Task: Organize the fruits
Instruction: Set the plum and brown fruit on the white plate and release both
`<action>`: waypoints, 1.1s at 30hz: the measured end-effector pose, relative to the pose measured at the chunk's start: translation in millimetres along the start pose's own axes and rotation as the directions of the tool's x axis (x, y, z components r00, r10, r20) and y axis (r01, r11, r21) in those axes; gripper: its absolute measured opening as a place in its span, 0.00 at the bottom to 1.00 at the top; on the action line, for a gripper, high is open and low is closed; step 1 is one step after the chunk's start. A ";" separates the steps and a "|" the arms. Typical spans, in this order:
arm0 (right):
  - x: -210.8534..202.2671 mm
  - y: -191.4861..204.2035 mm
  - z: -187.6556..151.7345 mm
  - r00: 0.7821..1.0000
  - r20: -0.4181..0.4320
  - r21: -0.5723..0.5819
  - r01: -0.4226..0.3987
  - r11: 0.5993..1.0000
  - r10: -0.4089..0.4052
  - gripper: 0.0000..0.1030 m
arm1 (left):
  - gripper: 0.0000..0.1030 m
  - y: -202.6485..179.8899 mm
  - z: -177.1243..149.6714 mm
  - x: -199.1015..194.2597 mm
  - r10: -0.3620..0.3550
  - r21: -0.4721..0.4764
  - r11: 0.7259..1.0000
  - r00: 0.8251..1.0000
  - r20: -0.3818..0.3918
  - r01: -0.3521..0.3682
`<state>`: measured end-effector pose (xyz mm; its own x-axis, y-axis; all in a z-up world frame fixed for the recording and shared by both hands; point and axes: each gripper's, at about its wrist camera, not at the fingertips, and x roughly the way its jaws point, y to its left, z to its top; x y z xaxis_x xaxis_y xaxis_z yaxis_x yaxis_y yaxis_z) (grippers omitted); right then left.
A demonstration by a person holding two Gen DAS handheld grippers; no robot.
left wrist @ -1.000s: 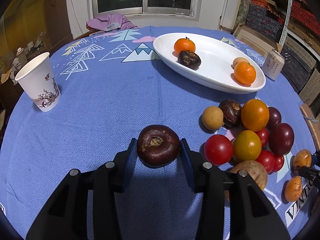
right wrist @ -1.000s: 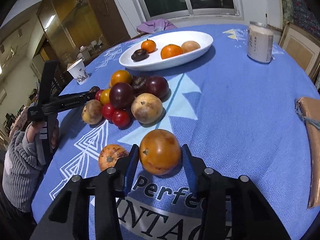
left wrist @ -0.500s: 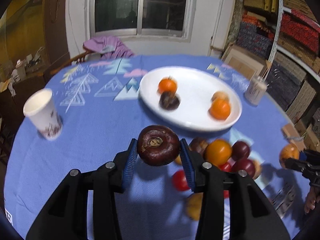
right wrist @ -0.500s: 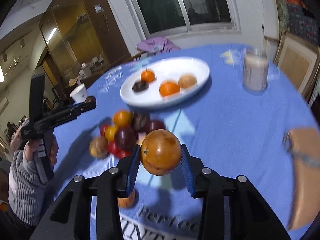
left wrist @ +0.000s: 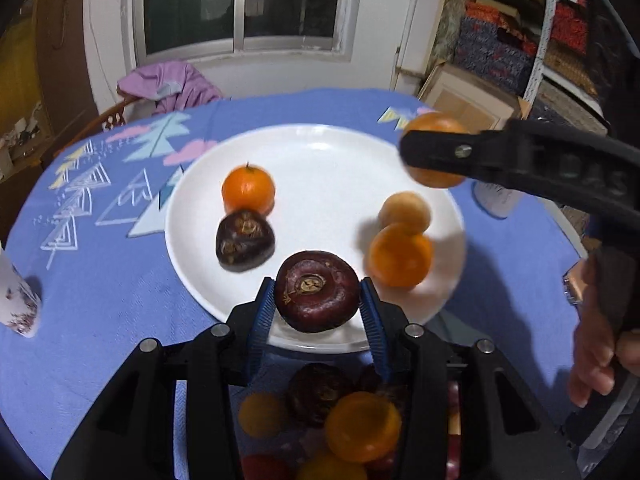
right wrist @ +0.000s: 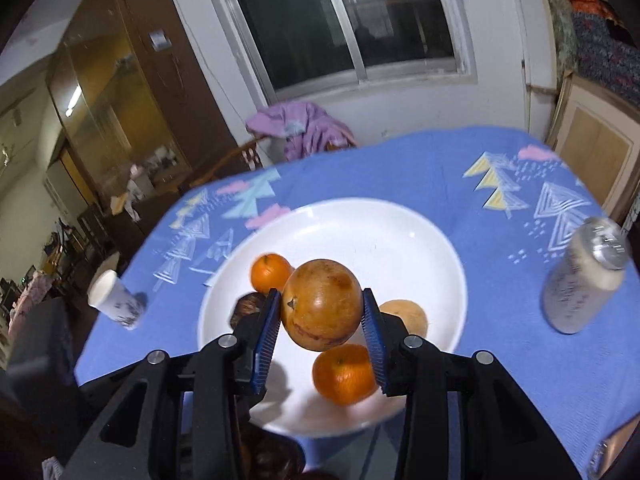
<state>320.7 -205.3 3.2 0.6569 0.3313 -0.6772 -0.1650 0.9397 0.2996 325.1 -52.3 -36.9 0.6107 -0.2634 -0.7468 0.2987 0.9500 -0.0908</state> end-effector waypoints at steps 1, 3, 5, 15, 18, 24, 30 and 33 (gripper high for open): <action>13.2 -1.1 -0.4 1.000 -0.022 -0.005 0.005 1.000 -0.005 0.39 | 0.41 2.8 -1.0 5.6 -0.003 -0.004 1.000 1.000 -0.012 0.003; 30.6 1.9 -3.8 0.999 -0.049 -0.013 0.011 1.000 -0.012 0.39 | 0.41 5.6 1.1 10.9 -0.004 0.003 1.000 1.000 -0.018 0.004; 41.6 3.9 -9.6 0.997 -0.073 -0.020 0.013 1.000 -0.014 0.39 | 0.47 8.7 5.3 10.6 -0.013 -0.005 1.000 1.000 -0.002 0.013; 20.4 -3.4 -6.5 1.000 -0.013 0.013 -0.023 1.000 0.023 0.49 | 0.76 15.0 12.1 8.2 -0.032 -0.030 0.999 0.999 0.006 0.033; -13.4 0.1 0.8 0.997 0.053 0.026 -0.053 0.998 0.051 0.56 | 0.78 22.2 16.1 -8.1 -0.036 -0.051 0.998 0.999 0.033 0.038; -89.6 18.9 -4.2 0.985 0.154 -0.005 -0.081 0.997 0.081 0.80 | 0.92 41.4 0.2 -65.3 0.006 -0.113 0.994 0.994 0.112 0.007; -127.6 6.0 -68.8 0.983 0.179 -0.010 -0.039 0.999 0.040 0.97 | 0.93 56.0 -72.6 -92.0 0.061 -0.139 0.989 0.994 0.096 -0.047; -125.9 -19.6 -101.3 0.990 0.141 0.058 -0.019 0.998 0.010 0.97 | 0.93 48.0 -101.9 -95.5 0.076 -0.102 0.992 0.994 0.081 -0.068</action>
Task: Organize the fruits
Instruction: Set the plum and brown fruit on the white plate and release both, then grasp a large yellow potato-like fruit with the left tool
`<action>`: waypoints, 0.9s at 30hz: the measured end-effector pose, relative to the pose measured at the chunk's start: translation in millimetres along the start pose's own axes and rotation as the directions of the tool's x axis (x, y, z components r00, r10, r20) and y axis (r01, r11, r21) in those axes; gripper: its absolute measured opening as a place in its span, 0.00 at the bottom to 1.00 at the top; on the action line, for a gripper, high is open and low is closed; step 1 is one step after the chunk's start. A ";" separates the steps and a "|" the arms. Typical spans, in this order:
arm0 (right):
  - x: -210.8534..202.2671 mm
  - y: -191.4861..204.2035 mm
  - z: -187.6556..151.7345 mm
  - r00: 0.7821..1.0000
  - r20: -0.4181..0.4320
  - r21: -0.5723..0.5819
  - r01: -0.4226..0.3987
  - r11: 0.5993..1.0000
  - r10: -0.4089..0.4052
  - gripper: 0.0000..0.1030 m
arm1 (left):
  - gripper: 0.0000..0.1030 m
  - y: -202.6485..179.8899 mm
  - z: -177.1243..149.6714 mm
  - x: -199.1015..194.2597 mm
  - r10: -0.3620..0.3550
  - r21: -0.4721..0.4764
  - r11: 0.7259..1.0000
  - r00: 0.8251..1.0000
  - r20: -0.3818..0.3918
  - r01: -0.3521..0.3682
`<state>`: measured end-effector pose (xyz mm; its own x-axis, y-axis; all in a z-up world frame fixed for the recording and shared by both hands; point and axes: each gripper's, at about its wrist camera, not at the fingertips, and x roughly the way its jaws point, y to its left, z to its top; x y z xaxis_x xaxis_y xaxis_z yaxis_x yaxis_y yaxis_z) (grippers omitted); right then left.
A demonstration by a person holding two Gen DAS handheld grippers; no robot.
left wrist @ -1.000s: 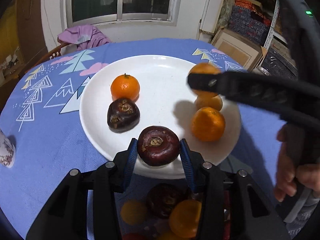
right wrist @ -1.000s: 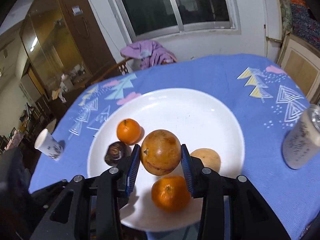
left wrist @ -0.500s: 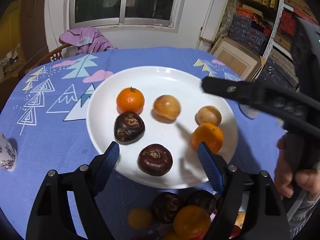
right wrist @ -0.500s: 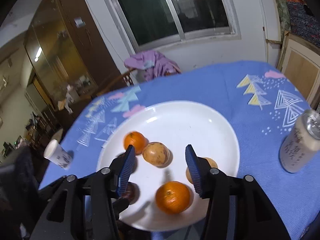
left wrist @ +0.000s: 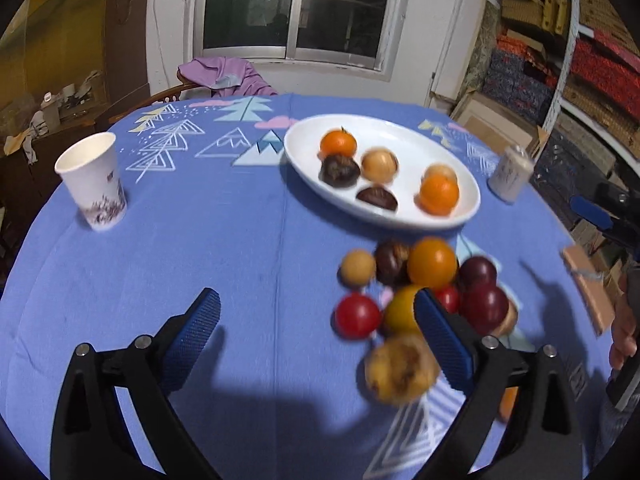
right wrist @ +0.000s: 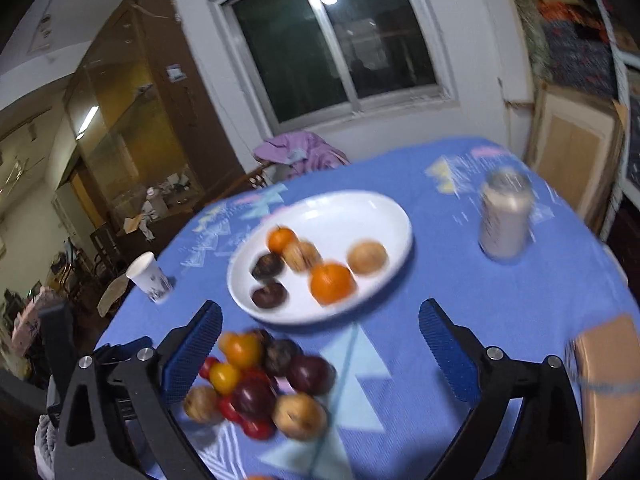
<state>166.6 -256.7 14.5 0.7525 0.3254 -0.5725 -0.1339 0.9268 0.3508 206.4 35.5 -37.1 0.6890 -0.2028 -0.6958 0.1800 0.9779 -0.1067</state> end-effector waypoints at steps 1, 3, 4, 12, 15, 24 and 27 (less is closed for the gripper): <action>1.0 -8.8 -5.9 1.000 -0.025 0.035 0.006 0.999 -0.006 0.97 | 0.93 -5.2 -6.9 -2.1 -0.001 0.023 1.000 1.000 0.000 0.001; -0.7 -22.1 -12.9 0.999 -0.047 0.094 -0.010 0.995 0.015 0.97 | 0.93 -16.6 -16.9 -4.8 -0.002 0.077 0.997 1.000 0.004 0.001; -2.5 -27.5 -12.5 0.999 -0.045 0.119 -0.013 0.993 0.018 0.97 | 0.93 -22.7 -20.1 -5.5 0.000 0.105 0.995 1.000 0.008 -0.001; -4.5 -33.1 -12.5 0.999 -0.040 0.152 -0.022 0.988 0.028 0.97 | 0.93 -44.8 -34.9 17.0 0.066 0.235 0.971 0.995 -0.070 -0.048; -1.7 -29.1 -13.7 0.998 -0.050 0.133 -0.019 0.991 0.026 0.97 | 0.95 -29.7 -30.3 15.4 0.048 0.182 0.983 0.997 -0.067 -0.035; -2.1 -27.7 -14.0 0.998 -0.052 0.129 -0.014 0.991 0.021 0.97 | 0.96 18.5 -25.8 -17.9 0.124 0.088 0.988 0.992 0.018 -0.125; -1.7 -27.2 -13.8 0.998 -0.054 0.123 -0.014 0.992 0.021 0.97 | 0.96 35.5 -35.5 -27.1 0.146 0.051 0.988 0.989 0.021 -0.147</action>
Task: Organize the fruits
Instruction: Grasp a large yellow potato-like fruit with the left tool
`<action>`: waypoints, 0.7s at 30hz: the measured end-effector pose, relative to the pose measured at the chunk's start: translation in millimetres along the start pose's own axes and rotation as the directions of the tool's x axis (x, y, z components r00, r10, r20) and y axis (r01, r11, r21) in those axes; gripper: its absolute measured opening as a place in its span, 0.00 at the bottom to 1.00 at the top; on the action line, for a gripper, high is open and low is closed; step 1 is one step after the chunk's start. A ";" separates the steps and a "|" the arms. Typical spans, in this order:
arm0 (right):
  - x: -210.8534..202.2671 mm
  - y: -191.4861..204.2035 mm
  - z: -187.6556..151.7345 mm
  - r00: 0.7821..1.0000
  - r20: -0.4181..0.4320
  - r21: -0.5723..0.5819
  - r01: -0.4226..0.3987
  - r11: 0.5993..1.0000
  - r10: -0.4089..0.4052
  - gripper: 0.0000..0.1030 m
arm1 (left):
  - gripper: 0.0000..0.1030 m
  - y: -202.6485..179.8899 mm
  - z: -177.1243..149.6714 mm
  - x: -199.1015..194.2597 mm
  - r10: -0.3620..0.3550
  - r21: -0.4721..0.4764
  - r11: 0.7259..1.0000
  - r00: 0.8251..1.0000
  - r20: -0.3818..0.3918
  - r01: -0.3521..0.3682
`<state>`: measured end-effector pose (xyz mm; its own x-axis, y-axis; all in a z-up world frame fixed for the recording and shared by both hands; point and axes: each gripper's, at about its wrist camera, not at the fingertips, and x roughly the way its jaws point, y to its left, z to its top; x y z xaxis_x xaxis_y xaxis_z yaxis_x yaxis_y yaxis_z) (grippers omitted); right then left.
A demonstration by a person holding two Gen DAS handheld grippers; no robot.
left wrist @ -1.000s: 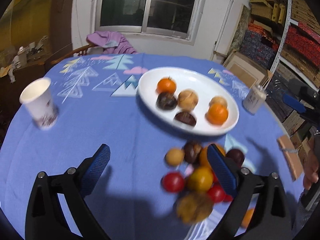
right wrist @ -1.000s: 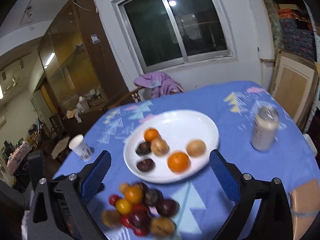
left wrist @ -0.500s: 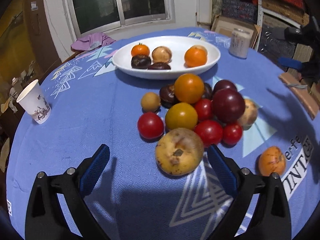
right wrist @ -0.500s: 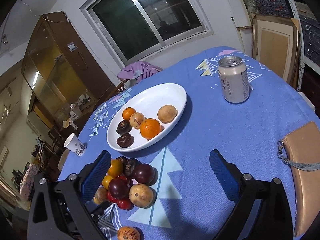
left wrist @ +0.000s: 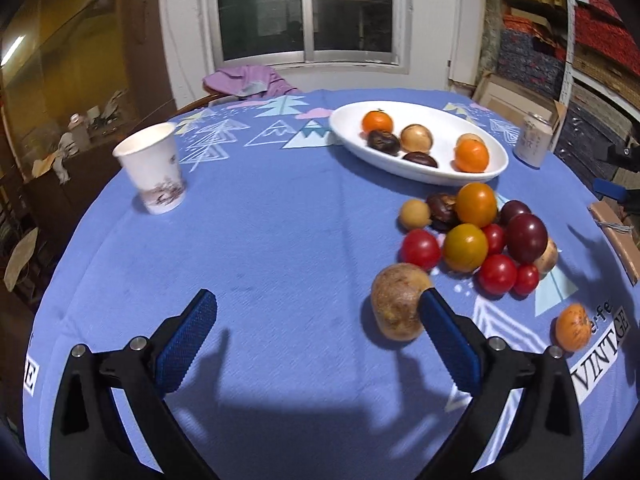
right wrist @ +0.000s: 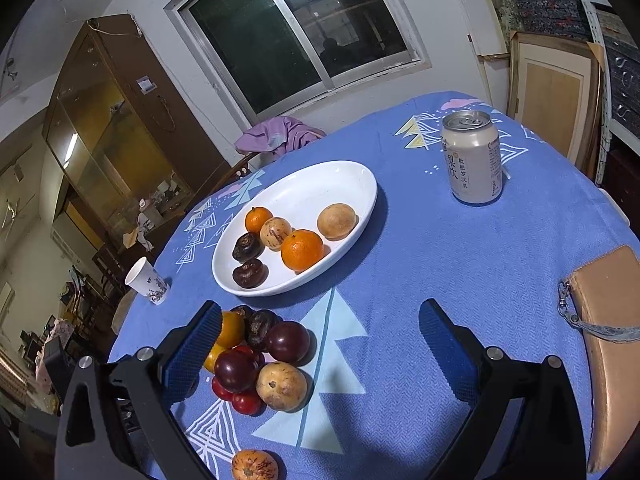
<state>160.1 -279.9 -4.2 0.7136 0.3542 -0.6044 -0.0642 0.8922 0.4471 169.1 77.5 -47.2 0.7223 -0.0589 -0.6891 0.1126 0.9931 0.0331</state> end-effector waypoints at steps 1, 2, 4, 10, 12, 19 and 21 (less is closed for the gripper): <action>0.2 0.3 -0.3 1.000 -0.002 -0.005 0.000 1.000 0.000 0.97 | 0.96 5.1 -2.3 -1.2 0.017 -0.016 1.000 1.000 -0.002 -0.017; 0.8 0.9 -0.7 1.000 -0.004 -0.008 0.001 1.000 -0.001 0.97 | 0.96 11.3 -4.1 -2.3 0.042 -0.039 0.998 0.999 -0.005 -0.042; 1.9 2.4 -1.8 1.000 -0.008 -0.015 0.004 1.000 -0.004 0.97 | 0.96 14.6 -4.9 -5.3 0.034 -0.058 0.998 0.999 0.002 -0.034; 3.3 5.5 -3.3 1.000 -0.012 -0.030 0.009 1.000 -0.009 0.97 | 0.96 -24.5 -10.2 -0.2 0.014 0.116 0.993 1.000 -0.004 -0.014; 3.1 7.5 -3.7 1.000 -0.010 -0.037 0.011 0.999 -0.011 0.97 | 0.96 -29.4 -9.2 4.1 -0.004 0.131 0.991 1.000 -0.018 0.006; 9.1 13.8 -6.6 0.999 -0.028 -0.066 0.018 0.998 -0.020 0.97 | 0.96 -22.1 -0.6 20.9 -0.082 0.043 0.995 0.995 -0.057 0.085; 8.8 14.9 -7.0 0.999 -0.027 -0.071 0.018 0.997 -0.020 0.97 | 0.92 -25.0 0.7 23.2 -0.088 0.049 0.995 0.994 -0.060 0.091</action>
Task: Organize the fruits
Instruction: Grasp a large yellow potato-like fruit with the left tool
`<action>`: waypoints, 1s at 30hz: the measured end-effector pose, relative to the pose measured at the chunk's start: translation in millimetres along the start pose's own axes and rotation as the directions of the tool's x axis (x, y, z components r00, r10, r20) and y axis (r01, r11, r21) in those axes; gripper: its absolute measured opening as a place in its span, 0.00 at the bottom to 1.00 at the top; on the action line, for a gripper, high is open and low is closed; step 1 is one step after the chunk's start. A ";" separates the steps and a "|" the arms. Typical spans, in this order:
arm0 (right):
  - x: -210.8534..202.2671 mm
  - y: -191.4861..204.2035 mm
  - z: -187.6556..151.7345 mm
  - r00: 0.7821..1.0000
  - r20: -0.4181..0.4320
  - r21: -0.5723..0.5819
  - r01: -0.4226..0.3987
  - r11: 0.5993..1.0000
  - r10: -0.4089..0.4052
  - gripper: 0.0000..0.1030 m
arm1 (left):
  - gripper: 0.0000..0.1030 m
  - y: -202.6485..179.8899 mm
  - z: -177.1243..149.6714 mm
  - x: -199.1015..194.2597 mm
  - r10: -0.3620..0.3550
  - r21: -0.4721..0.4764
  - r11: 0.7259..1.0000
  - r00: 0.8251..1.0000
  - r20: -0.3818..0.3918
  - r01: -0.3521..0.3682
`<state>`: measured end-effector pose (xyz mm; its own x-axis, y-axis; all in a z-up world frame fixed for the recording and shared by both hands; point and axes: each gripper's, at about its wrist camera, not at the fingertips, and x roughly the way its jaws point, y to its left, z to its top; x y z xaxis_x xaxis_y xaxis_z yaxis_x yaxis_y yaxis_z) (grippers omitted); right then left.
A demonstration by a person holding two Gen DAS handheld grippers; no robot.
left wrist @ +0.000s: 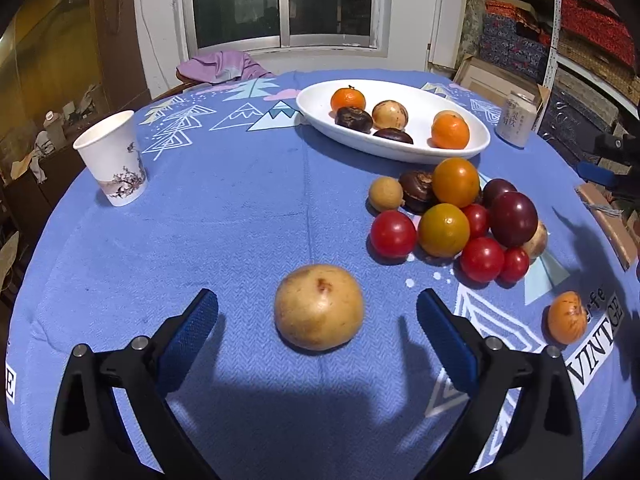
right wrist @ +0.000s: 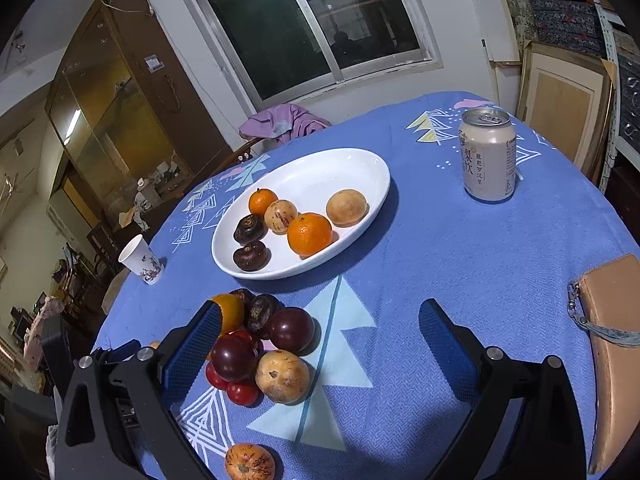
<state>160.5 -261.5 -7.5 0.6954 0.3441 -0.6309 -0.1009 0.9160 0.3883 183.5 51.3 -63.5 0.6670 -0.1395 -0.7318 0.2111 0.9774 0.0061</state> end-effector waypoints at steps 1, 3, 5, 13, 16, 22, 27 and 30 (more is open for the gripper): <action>-0.1 0.7 -0.1 1.000 0.000 -0.003 -0.002 1.000 0.002 0.97 | 0.88 -0.4 0.8 1.4 -0.004 0.004 1.000 1.000 -0.005 0.004; 0.3 2.5 -1.0 1.000 -0.005 -0.016 -0.004 1.000 0.004 0.97 | 0.66 -1.2 1.4 7.0 -0.017 0.007 1.000 0.999 -0.031 0.017; 2.6 7.4 -2.5 1.000 -0.018 -0.041 -0.008 0.999 0.007 0.97 | 0.58 0.5 2.1 14.0 -0.045 -0.011 0.999 0.997 -0.064 0.045; 10.8 27.7 -12.1 0.997 -0.071 -0.146 -0.016 0.989 0.006 0.97 | 0.44 8.8 5.2 18.7 -0.072 -0.067 0.995 0.995 -0.064 0.067; 9.8 28.8 -15.0 0.997 -0.075 -0.171 -0.013 0.985 0.000 0.94 | 0.44 10.0 6.0 19.2 -0.080 -0.075 0.994 0.995 -0.062 0.075; 8.7 27.4 -25.6 0.996 -0.090 -0.197 0.000 0.980 -0.018 0.89 | 0.45 9.2 5.5 19.0 -0.075 -0.070 0.995 0.995 -0.065 0.070; 11.4 22.6 -25.5 0.996 -0.089 -0.178 0.015 0.984 -0.031 0.89 | 0.45 8.1 5.0 19.7 -0.073 -0.068 0.995 0.995 -0.067 0.068; 10.3 23.5 -29.0 0.994 -0.110 -0.174 -0.022 0.984 0.003 0.89 | 0.49 6.4 4.6 19.9 -0.074 -0.058 0.996 0.995 -0.070 0.070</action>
<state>144.7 -230.5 -24.4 0.6129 0.3670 -0.6997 -0.2386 0.9302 0.2789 201.5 54.0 -74.9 0.5979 -0.2001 -0.7762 0.2156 0.9728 -0.0847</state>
